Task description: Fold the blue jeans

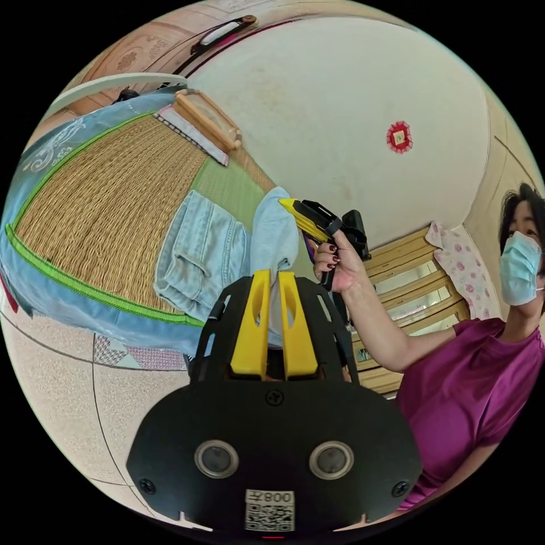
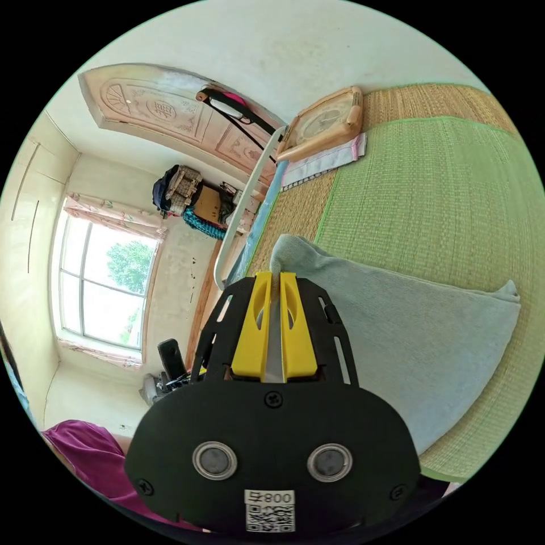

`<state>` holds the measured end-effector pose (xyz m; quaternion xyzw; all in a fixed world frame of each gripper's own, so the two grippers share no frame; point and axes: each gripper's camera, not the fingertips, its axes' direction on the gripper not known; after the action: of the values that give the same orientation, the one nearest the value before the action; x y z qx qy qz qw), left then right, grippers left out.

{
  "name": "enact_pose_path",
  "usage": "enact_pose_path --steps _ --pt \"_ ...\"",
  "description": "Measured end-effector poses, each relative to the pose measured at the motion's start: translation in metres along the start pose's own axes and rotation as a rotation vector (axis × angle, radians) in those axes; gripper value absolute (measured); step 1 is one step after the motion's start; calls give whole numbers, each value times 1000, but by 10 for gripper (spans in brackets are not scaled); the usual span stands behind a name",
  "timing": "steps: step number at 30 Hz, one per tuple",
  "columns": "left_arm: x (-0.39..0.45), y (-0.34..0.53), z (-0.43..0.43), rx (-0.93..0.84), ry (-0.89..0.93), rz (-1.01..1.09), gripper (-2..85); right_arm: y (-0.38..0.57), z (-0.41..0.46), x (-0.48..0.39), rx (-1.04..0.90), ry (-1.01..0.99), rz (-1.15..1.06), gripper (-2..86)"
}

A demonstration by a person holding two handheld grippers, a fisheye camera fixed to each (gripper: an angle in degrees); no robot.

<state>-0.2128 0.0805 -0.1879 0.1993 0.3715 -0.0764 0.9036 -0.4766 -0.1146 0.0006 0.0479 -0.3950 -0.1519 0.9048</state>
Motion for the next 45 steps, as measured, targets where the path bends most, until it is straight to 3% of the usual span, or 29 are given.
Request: enact_pose_path --steps 6,13,21,25,28,33,36,41,45 --pt "-59 11 -34 0 -62 -123 20 -25 16 2 -110 -21 -11 28" --pt "-93 21 -76 26 -91 -177 7 -31 -24 -15 -149 -94 -140 9" --pt "-64 11 -117 120 -170 -25 25 -53 -67 -25 -133 17 -185 1" --pt "-63 -17 -104 13 -259 68 76 -55 -78 -28 -133 -6 -181 1" --pt "-77 -28 -90 -94 -265 40 60 -51 -88 -31 -141 -11 -175 1" --pt "-62 -27 -112 -47 -277 83 28 -54 -115 -50 -100 15 -212 1" --pt "-67 -17 -127 13 -291 42 24 -62 -111 -66 -113 69 -249 0" --pt "-101 -4 -119 -22 -338 -66 24 -71 -68 -81 -201 219 -322 1" --pt "-99 -5 -115 -47 -376 -43 25 -71 -57 -85 -215 230 -368 1"
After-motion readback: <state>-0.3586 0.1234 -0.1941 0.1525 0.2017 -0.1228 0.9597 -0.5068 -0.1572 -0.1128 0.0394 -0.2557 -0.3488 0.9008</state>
